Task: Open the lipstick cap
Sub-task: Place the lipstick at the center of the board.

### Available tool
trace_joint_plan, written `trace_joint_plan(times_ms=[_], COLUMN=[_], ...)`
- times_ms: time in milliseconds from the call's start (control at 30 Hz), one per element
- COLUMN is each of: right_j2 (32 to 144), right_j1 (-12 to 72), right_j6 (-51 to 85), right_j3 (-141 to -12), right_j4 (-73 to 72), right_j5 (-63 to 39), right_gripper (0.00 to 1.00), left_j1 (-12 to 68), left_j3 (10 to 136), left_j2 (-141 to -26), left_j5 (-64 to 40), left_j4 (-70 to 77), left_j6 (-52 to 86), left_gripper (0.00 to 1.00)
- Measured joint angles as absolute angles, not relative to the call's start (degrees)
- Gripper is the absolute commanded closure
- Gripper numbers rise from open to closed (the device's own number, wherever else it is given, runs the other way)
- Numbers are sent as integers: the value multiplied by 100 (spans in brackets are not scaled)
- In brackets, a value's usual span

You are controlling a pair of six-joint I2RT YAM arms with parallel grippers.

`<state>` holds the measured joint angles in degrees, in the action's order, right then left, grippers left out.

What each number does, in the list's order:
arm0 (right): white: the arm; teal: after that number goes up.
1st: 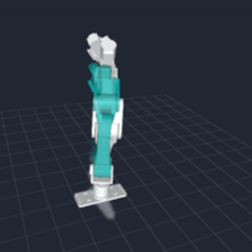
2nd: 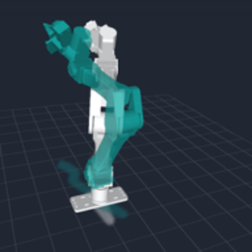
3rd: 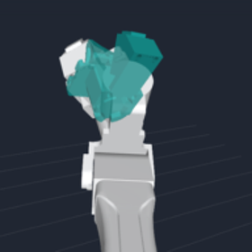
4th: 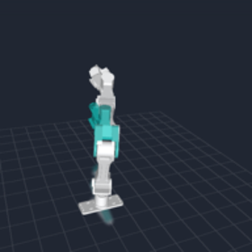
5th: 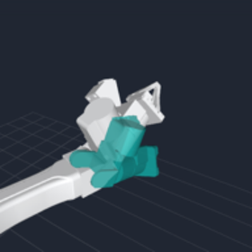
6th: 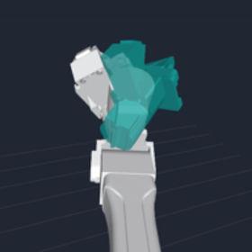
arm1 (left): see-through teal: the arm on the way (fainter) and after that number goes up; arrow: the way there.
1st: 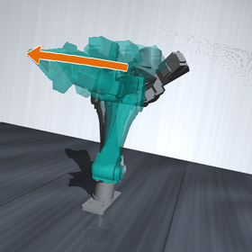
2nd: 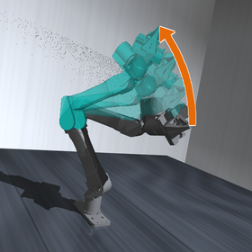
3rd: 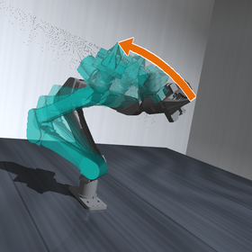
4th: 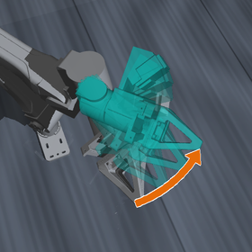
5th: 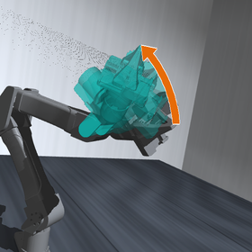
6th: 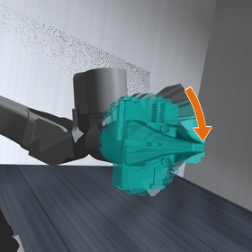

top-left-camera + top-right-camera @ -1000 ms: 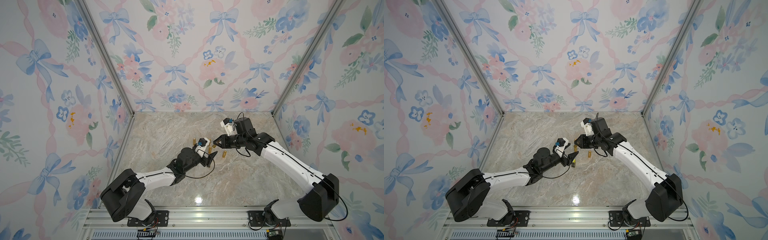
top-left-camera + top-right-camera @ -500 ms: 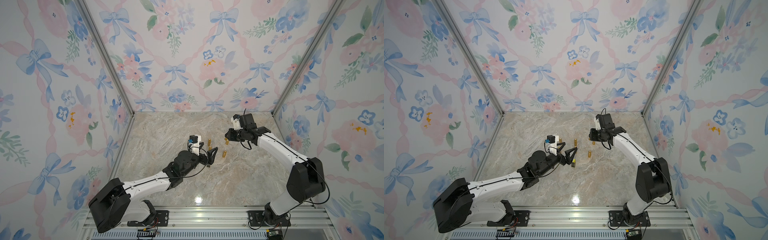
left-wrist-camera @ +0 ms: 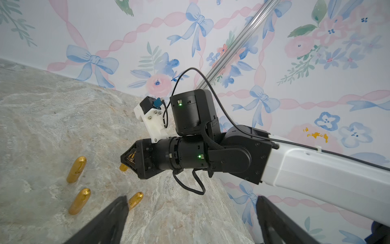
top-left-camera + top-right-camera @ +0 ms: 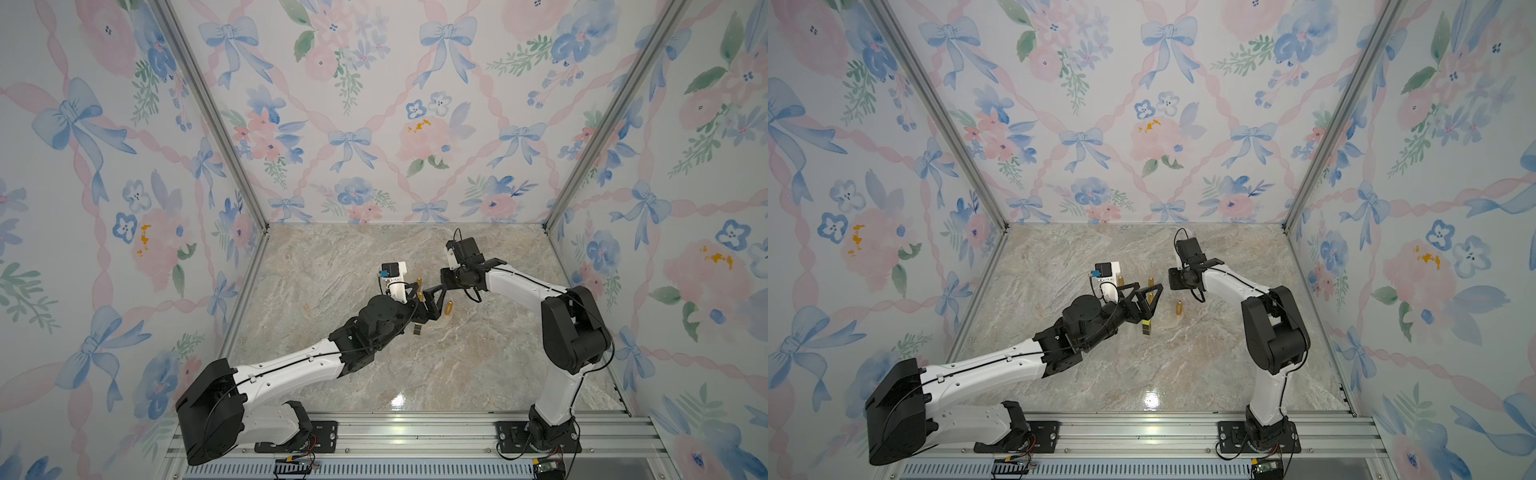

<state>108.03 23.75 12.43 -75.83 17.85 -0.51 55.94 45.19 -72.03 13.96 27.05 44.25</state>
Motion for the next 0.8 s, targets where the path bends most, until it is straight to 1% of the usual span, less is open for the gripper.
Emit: trace_joint_plan(times_ms=[333, 800], right_j2=[11142, 11266], right_j1=[2412, 2488], right_j6=[1122, 1081], right_j3=[-7594, -7561], right_j4=[1345, 930], right_j5=[193, 480], right_gripper=[89, 89], left_j1=[5736, 5778], left_j3=[4716, 4829], left_j2=[-7120, -7107], left_j5=[1557, 1651], left_j4=[2547, 2497], left_j6=[4425, 4423], left_gripper=[2, 2])
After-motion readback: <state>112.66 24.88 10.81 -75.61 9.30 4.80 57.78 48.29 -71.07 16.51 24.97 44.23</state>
